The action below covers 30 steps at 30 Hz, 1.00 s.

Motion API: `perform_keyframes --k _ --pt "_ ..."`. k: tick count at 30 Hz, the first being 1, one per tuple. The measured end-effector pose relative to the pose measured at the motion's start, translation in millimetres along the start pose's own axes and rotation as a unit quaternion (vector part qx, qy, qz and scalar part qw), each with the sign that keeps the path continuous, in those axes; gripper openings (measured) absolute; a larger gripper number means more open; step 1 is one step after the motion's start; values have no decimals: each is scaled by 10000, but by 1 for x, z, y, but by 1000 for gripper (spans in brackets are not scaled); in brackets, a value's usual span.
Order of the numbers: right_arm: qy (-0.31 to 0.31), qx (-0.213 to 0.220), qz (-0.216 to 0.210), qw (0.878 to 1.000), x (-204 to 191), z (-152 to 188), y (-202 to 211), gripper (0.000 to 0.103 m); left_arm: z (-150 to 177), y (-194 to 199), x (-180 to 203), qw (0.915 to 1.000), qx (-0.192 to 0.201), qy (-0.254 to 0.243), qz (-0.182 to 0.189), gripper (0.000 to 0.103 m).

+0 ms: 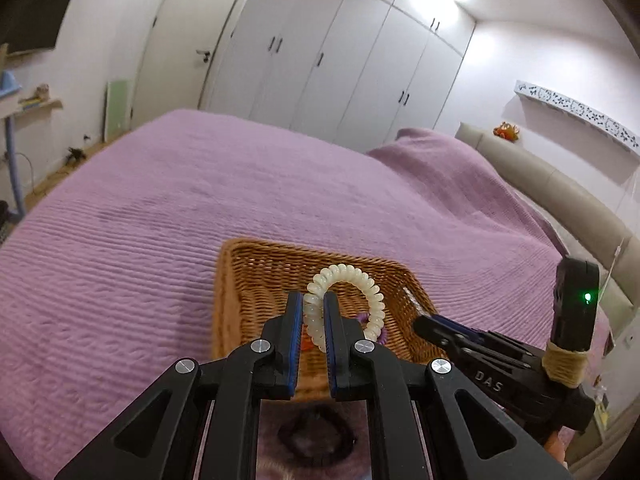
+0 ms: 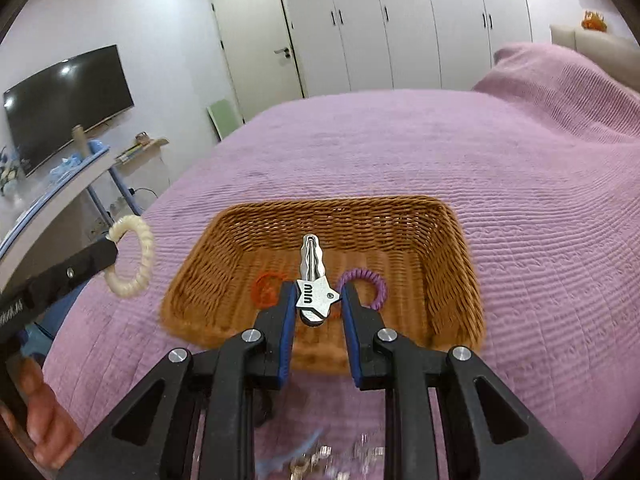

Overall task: Organize jewelry
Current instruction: 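Lower the cream hair tie and silver key into the basket, opening both tools, then grasp the clear beaded bracelet with the left tool while the right tool grasps the blue clip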

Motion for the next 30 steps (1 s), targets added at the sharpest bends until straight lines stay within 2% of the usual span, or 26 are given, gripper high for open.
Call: perform_keyframes --k 4,8,11,15,19,20,21,22,25,30 --pt "-82 -376 97 9992 7 -25 -39 25 -9 -50 -3 9992 -386 40 -123 10" --pt "-158 -763 138 9969 9 -36 -73 25 -13 -88 -11 9968 -737 31 -311 10" --pt "-231 -1011 88 9946 14 -36 -91 25 -13 -107 -13 9945 -967 9 -398 10" --pt "-238 -1142 21 9932 17 -31 -104 25 -9 -117 -14 9929 -1086 -86 -472 10" --pt "-261 -1086 -206 9935 21 -24 -103 26 -8 -110 -9 9933 -1006 -199 -532 14" --pt "-257 -1055 -254 9938 21 -24 -100 27 -11 -107 -7 9937 -987 -212 -492 23" --pt "-255 -1022 -292 9940 21 -23 -96 32 -10 -105 -5 9940 -973 -219 -453 41" --pt "-251 -973 -331 9944 22 -23 -91 39 -10 -100 -4 9945 -931 -222 -416 47" --pt "-215 -812 -373 9958 21 -21 -71 42 -8 -73 1 9963 -680 -278 -438 50" --pt "-16 -313 -538 9981 17 -10 -10 43 3 -12 8 9989 -276 -350 -162 50"
Point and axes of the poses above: each gripper's, at about its wrist camera, not at the fingertips, and y roughly against the way its jaws point, x to its right, z to its underside, the point moved 6 cm from there along -y, roughly the way its jaws point, and after that the axes turned 13 degrees about -x, right-handed, at the moved point
